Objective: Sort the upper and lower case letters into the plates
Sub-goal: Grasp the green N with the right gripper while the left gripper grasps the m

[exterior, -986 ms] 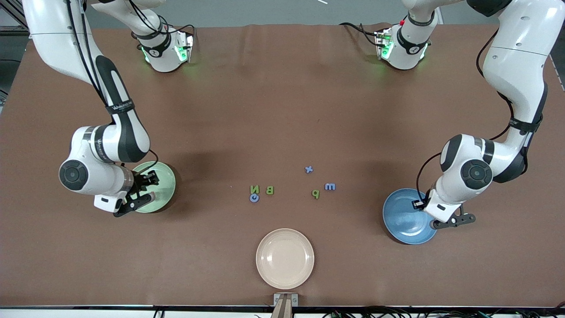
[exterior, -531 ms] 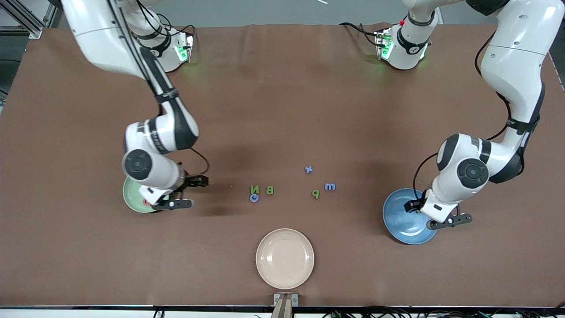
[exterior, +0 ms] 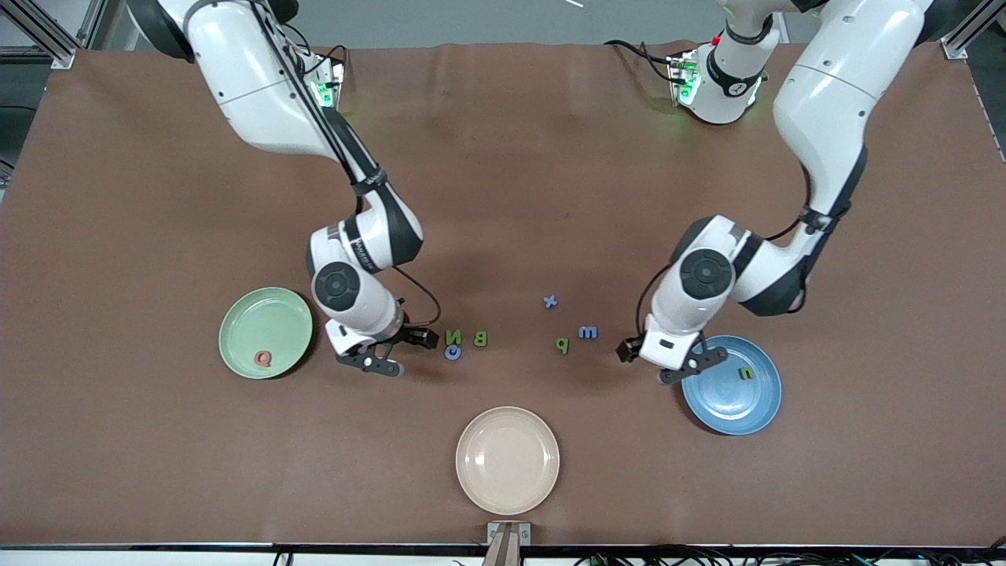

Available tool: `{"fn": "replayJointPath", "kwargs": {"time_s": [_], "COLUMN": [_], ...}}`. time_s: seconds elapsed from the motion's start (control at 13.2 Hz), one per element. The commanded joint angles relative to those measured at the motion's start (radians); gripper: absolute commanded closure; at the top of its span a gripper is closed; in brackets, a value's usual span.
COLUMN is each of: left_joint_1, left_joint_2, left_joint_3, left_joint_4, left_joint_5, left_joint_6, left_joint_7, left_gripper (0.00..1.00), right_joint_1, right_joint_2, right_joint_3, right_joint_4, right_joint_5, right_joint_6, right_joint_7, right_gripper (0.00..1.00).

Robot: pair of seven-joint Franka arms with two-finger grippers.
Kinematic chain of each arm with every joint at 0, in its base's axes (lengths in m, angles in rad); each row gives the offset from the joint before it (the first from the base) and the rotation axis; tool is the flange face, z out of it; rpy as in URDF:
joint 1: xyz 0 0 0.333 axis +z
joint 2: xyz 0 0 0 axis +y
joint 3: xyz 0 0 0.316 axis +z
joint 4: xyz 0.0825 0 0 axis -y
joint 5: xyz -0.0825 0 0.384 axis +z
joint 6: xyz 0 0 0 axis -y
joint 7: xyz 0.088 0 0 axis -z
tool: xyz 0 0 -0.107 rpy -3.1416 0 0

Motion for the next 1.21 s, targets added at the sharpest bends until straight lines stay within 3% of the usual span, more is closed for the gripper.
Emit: {"fn": "replayJointPath", "kwargs": {"time_s": [0.0,0.3,0.53,0.76,0.83,0.91,0.99,1.06,1.14], "left_joint_1": [-0.036,-0.076,-0.111,-0.117,-0.124,-0.124,-0.125,-0.131,-0.131], "left_joint_2": [0.028,0.039,0.063,0.094,0.100,0.100,0.100,0.100,0.099], "left_joint_3": [0.007,0.004,0.004,0.004,0.004,0.004,0.004,0.004,0.004], "left_joint_4": [0.000,0.005,0.005,0.005,0.005,0.003,0.000,-0.003,-0.013], "left_joint_5": [0.018,0.056,0.055,0.056,0.058,0.058,0.058,0.058,0.058], "left_joint_6": [0.030,0.034,0.077,0.134,0.136,0.136,0.136,0.134,0.134], "left_joint_7": [-0.031,0.076,0.096,0.099,0.101,0.101,0.101,0.099,0.098], "left_gripper": [0.06,0.13,0.14,0.16,0.18,0.19,0.21,0.24,0.29], "right_joint_1": [0.060,0.124,0.111,0.111,0.113,0.116,0.120,0.117,0.110], "right_joint_2": [0.056,0.070,0.084,0.092,0.092,0.092,0.092,0.090,0.086], "right_joint_3": [-0.008,-0.009,-0.008,-0.008,-0.009,-0.008,-0.008,-0.008,-0.009], "right_joint_4": [0.081,0.098,0.100,0.100,0.100,0.100,0.098,0.092,0.092], "right_joint_5": [0.014,-0.025,-0.157,-0.173,-0.173,-0.171,-0.164,-0.159,-0.159], "right_joint_6": [0.000,0.004,0.007,0.036,0.038,0.041,0.058,0.066,0.060], "right_joint_7": [0.083,0.067,0.060,0.057,0.058,0.061,0.073,0.075,0.061], "right_gripper": [0.00,0.11,0.19,0.30,0.38,0.57,0.84,1.00,1.00]}}
